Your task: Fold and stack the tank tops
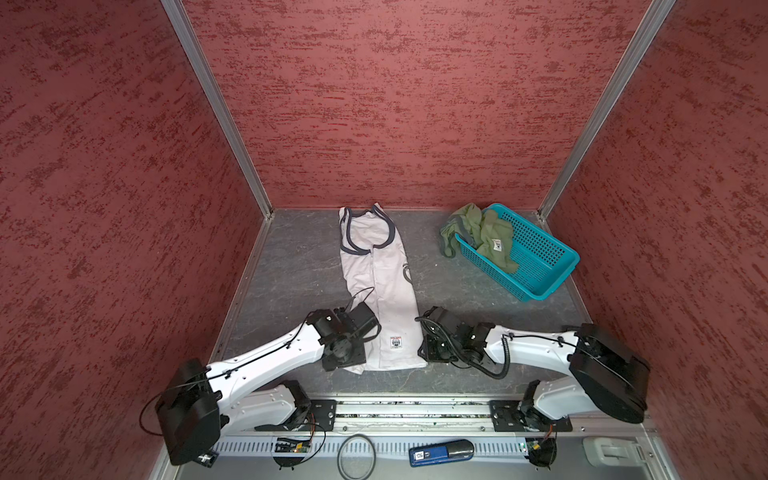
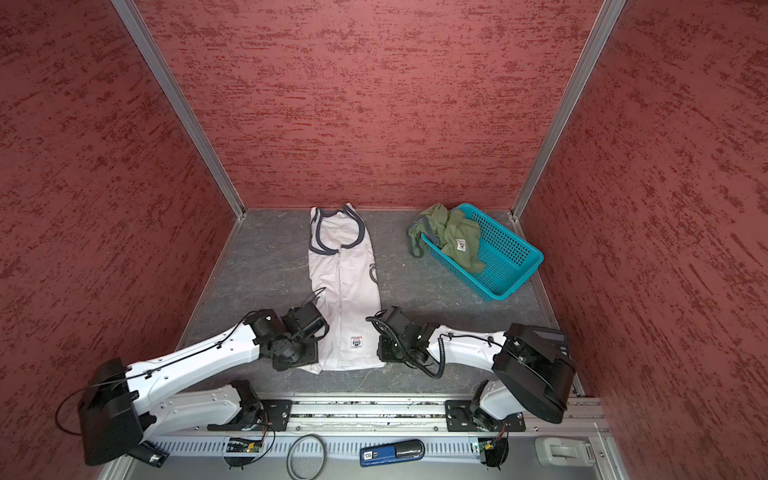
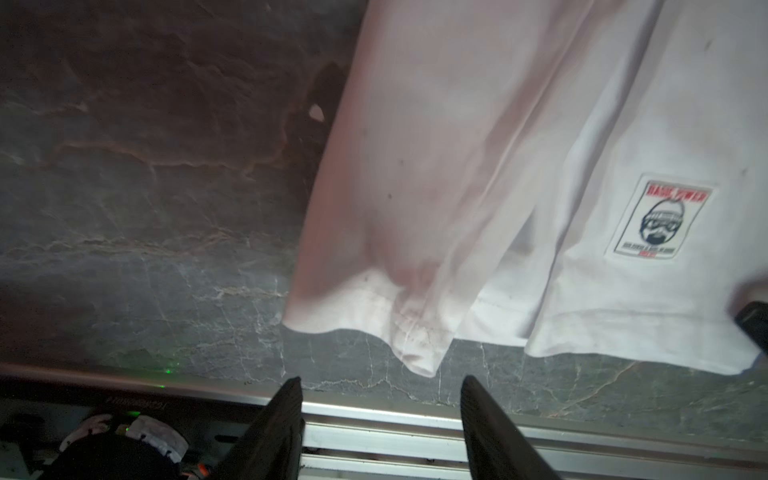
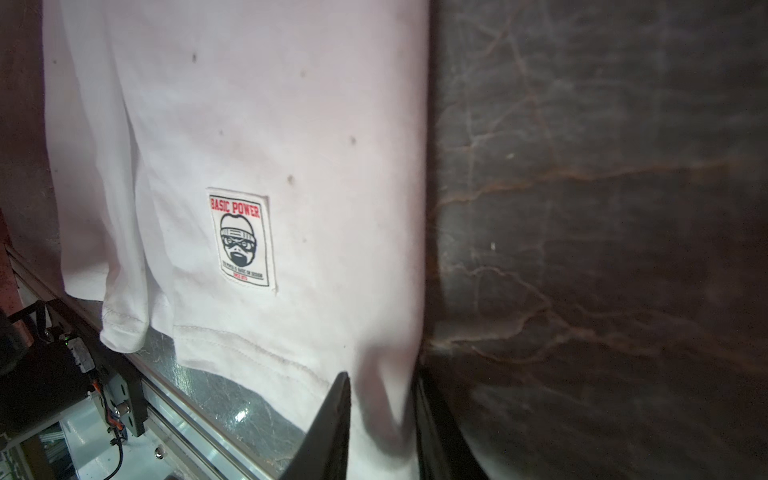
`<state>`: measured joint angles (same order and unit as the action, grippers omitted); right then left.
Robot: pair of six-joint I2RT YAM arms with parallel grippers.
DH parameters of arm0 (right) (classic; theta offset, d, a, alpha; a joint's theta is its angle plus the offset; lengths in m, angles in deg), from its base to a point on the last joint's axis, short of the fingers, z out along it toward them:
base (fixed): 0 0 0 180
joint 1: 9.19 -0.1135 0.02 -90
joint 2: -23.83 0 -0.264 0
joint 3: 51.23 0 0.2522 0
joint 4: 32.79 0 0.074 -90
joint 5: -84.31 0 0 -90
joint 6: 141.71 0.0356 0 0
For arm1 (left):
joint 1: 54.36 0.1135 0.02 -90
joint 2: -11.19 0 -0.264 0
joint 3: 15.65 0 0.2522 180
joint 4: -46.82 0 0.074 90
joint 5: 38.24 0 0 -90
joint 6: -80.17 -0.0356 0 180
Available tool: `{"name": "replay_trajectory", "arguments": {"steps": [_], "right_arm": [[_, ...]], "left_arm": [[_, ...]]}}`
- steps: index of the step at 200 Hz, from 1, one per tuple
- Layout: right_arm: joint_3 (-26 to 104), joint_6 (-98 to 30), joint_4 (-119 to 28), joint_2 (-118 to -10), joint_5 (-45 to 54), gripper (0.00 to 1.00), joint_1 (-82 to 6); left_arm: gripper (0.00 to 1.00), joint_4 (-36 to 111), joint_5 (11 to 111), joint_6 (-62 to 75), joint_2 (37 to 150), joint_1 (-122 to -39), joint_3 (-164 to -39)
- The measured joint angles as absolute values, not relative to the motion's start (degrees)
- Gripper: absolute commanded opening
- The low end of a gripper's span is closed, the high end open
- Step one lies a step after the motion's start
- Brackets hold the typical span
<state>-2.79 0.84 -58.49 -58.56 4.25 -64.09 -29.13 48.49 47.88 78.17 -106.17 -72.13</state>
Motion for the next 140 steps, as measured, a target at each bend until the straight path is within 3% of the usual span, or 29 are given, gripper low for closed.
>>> {"name": "replay_trajectory", "arguments": {"steps": [50, 117, 140], "right_arm": [[-3.36, 1.41, -57.94, -58.1, 3.61, 0.29, -64.63], [-4.43, 1.92, -57.29, -57.14, 3.26, 0.29, -64.87], [-4.43, 1.89, -57.29, -57.14, 3.26, 0.29, -64.87]], "left_arm": [[0.48, -27.01, 48.3, 51.64, 87.79, -110.52, -72.17], [0.12, -22.23, 48.56, 51.94, 93.4, -111.22, -73.94], [0.06, -22.75, 48.17, 52.29, 94.63, -112.68, -76.3]]}}
